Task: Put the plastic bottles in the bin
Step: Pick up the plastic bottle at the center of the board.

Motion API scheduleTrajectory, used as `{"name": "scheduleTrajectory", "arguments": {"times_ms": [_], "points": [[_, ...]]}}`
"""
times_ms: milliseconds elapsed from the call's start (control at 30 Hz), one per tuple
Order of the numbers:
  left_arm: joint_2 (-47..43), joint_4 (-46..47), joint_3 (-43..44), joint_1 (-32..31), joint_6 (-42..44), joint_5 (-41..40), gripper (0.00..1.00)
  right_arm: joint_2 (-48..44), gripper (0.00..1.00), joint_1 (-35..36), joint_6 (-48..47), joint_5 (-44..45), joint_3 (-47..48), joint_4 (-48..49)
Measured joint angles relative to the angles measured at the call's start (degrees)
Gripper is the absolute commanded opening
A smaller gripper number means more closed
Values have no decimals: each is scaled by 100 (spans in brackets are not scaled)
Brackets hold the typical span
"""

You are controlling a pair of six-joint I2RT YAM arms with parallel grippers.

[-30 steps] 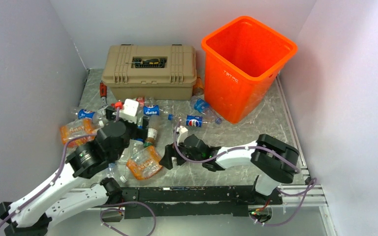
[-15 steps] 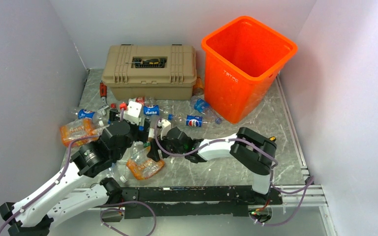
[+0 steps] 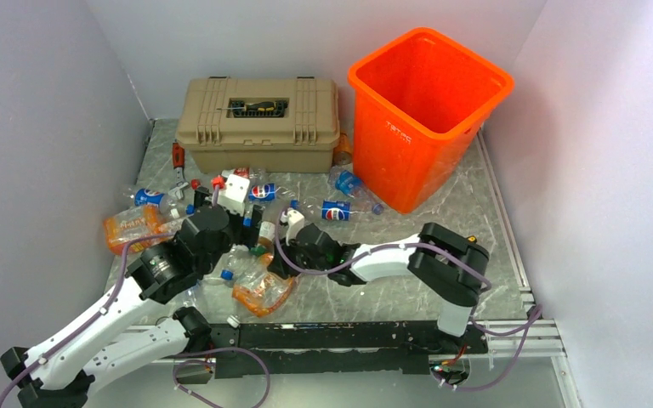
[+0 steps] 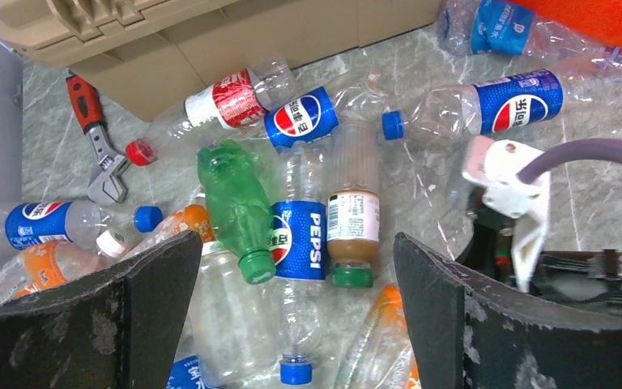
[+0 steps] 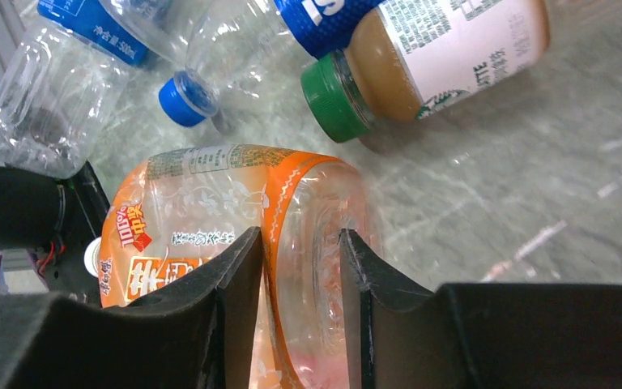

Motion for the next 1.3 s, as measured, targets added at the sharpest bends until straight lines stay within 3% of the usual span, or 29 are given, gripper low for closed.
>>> {"name": "scheduleTrajectory", "arguments": {"times_ms": [100, 167, 467, 667, 833, 1000, 1300], "points": [[-2, -4, 0, 31, -20, 57, 93, -387, 14, 0, -46, 138, -315, -94], [-24, -4, 0, 48, -26, 87, 93, -737, 0, 0, -81, 282, -544, -208], [-422, 59, -13, 81, -101, 157, 96, -2968, 0, 0, 164, 1180, -1733, -522], [-796, 330, -181, 109, -697, 367, 99, -4242, 0, 0, 774, 1709, -2815, 59], [-885, 960, -636, 120, -1777, 1132, 100, -4769, 0, 0, 1410, 2057, -3517, 1038], [-1222, 2306, -1784, 118, -2568, 1954, 99, -4892, 0, -4, 1954, 2358, -3613, 1786], [-2039, 2802, -2090, 118, -3136, 1784, 99, -4962, 0, -4, 2653, 3056, -3512, 1672]]}}
